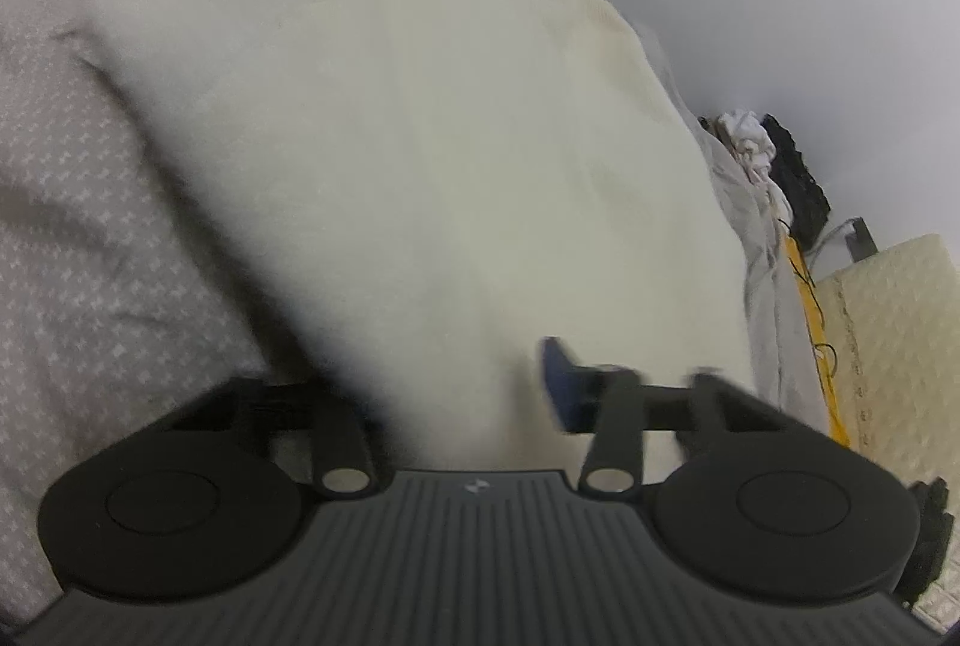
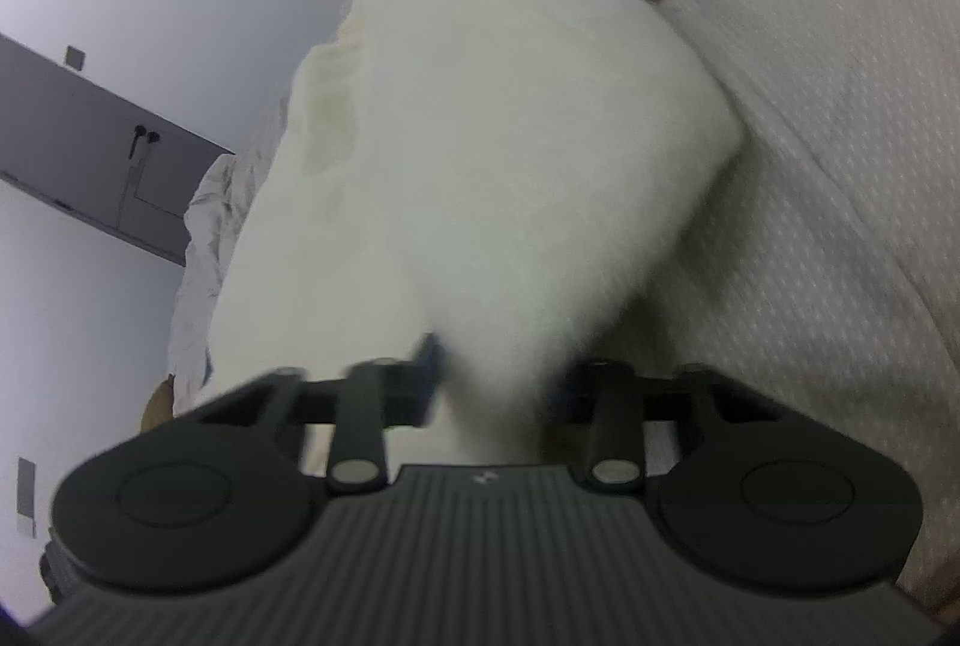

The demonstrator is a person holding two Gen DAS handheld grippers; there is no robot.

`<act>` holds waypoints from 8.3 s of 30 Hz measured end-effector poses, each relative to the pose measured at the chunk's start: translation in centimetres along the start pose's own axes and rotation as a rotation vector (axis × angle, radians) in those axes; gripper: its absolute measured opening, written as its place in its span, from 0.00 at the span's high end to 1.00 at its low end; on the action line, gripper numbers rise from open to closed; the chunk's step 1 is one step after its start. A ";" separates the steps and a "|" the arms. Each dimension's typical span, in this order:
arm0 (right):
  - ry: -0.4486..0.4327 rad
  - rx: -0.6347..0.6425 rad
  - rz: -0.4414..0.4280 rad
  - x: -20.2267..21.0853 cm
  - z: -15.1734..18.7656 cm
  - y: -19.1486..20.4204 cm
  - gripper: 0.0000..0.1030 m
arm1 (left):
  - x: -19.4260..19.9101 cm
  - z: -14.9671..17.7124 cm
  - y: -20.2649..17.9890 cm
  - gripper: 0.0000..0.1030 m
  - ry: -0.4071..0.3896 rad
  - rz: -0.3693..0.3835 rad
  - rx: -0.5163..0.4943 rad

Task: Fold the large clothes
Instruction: 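Lift the sweater with both grippers and shake it out in the air, then lower the sweater onto the bed and open both grippers, then grasp the sweater sleeve cuff with the right gripper, then pull the sleeve outward from the body with the right gripper and release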

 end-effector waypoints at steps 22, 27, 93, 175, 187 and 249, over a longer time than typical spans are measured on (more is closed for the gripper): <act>-0.511 0.409 -0.252 15.1 -6.9 12.3 0.85 | 18.6 -4.4 -11.1 0.89 -0.418 0.363 -0.184; -0.567 0.448 -0.268 20.2 -9.9 16.2 0.85 | 24.8 -5.2 -17.0 0.89 -0.477 0.368 -0.280; -0.098 0.376 0.094 -30.2 -36.0 1.8 0.84 | -37.5 -40.1 -19.7 0.86 -0.136 -0.152 -0.386; 0.023 0.116 0.486 -0.2 -5.8 -8.9 0.36 | -2.2 -3.6 -7.0 0.38 -0.233 -0.031 -0.462; -0.161 0.133 0.428 5.2 -10.2 -6.3 0.91 | -0.3 -4.6 -6.3 0.38 -0.297 -0.026 -0.404; -0.326 0.528 0.326 7.0 -16.8 6.7 0.44 | 3.2 -3.7 -6.6 0.38 -0.371 -0.031 -0.475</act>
Point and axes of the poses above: each gripper's, at about its wrist camera, not at the fingertips, and x roughly against the way its jaws point, y to its left, z to its underside, the point moved 10 cm from there along -x, roughly the way its jaws point, and after that the axes turned 12 degrees about x, right-handed, at the moved point
